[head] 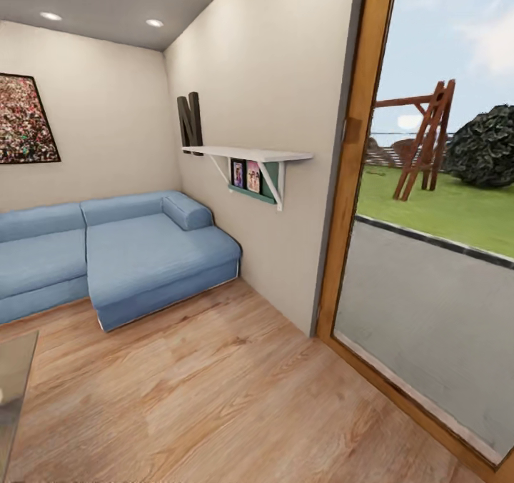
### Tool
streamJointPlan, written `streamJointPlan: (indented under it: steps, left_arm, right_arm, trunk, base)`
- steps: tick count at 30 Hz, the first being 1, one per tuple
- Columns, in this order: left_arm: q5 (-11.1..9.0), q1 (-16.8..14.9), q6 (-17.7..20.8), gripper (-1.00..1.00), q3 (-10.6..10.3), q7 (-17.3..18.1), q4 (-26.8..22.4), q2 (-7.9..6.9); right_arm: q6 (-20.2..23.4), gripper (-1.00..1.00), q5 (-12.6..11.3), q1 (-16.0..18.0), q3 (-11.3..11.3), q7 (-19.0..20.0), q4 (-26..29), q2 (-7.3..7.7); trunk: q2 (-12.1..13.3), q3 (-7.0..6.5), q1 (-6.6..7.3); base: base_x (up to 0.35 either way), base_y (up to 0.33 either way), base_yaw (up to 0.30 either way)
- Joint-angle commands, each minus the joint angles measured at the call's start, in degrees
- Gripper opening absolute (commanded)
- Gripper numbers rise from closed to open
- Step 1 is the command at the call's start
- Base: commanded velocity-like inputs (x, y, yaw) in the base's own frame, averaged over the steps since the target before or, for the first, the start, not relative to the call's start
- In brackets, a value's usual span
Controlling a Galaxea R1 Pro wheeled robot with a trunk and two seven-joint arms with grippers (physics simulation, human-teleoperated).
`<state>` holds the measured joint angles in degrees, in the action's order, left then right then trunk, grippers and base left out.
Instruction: Turn on the radio receiver that's on the table in the living room.
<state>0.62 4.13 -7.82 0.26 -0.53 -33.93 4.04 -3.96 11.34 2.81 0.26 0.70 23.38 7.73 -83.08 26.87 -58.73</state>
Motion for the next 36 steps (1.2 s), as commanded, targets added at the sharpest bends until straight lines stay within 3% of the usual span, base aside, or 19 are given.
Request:
streamJointPlan:
  steps: [1, 13, 36]
  left_arm:
    - [0.00, 0.00, 0.00, 1.00, 0.00, 0.00, 0.00, -0.01]
    - [0.00, 0.00, 0.00, 1.00, 0.00, 0.00, 0.00, -0.04]
    - [0.00, 0.00, -0.09, 1.00, 0.00, 0.00, 0.00, 0.01]
  right_arm:
    - [0.00, 1.00, 0.00, 0.00, 0.02, 0.00, 0.00, 0.00]
    - [0.00, 1.00, 0.00, 0.00, 0.08, 0.00, 0.00, 0.00]
    - [0.00, 1.00, 0.00, 0.00, 0.09, 0.00, 0.00, 0.00]
  trunk:
    - [0.00, 0.00, 0.00]
    - [0.00, 0.00, 0.00]
    - [0.00, 0.00, 0.00]
  base:
    - [0.093, -0.163, 0.130]
    - [0.139, -0.165, 0.063]
    - [0.030, -0.032, 0.292]
